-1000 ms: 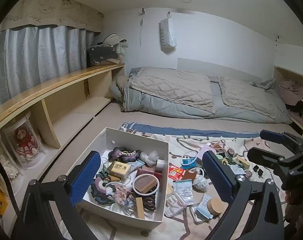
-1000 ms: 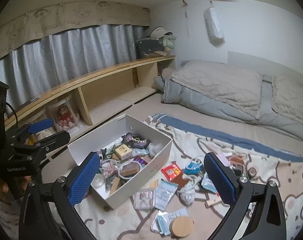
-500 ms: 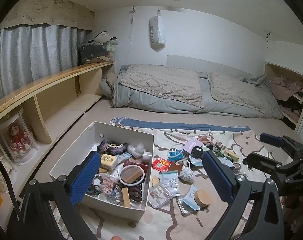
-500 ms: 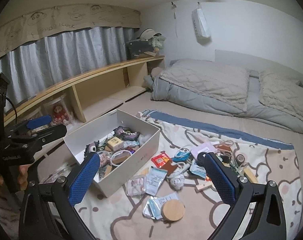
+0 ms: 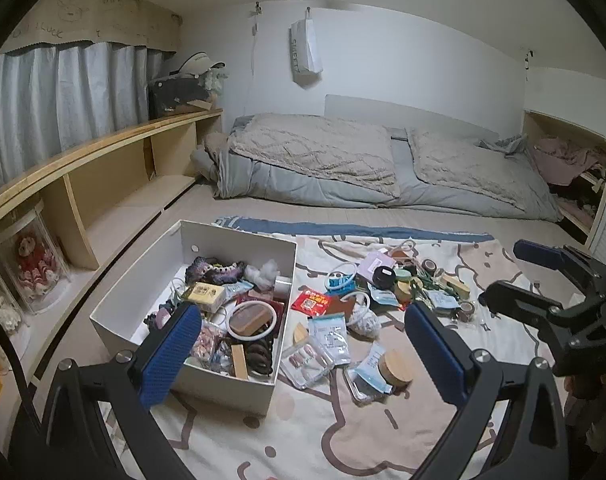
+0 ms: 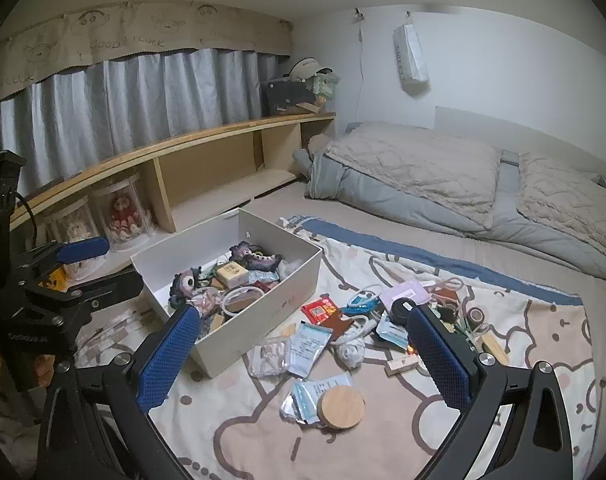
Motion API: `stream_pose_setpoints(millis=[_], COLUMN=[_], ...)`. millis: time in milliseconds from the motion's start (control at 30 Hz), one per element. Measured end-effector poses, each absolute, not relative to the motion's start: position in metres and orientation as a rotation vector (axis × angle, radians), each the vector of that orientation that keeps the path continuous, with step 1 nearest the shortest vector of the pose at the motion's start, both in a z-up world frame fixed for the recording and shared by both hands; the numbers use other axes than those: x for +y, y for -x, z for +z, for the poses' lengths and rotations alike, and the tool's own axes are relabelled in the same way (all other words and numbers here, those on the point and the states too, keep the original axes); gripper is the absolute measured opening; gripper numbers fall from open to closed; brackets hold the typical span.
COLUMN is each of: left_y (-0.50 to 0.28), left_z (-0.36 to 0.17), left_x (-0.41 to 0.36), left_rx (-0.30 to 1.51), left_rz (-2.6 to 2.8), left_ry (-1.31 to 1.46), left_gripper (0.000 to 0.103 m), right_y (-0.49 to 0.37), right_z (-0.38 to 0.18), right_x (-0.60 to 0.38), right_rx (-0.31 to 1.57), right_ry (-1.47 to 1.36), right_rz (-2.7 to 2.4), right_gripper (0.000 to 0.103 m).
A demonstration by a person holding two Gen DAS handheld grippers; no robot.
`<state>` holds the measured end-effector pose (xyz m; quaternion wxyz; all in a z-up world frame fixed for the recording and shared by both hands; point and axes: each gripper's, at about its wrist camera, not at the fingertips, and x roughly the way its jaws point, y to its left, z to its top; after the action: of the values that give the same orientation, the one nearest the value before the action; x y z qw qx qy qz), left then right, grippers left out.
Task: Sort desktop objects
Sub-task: 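Withdraw both tools from the box back over the blanket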
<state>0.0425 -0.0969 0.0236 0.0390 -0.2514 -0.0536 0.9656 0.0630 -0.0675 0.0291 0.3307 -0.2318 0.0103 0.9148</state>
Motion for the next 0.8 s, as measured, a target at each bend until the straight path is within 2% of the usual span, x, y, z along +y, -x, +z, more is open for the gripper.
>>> stream_pose_setpoints(millis=[800], left_y=[-0.045], left_z=[0.017], left_x=[-0.094], left_rx=[-0.138], left_rz=[2.934], left_ry=[0.799], left_gripper=[0.102], right_y=[-0.066], right_z=[0.018], right_x=[-0.061], right_rx=[0.052], right_ry=[0.658], right_rz=[2.369], right_gripper=[0.103])
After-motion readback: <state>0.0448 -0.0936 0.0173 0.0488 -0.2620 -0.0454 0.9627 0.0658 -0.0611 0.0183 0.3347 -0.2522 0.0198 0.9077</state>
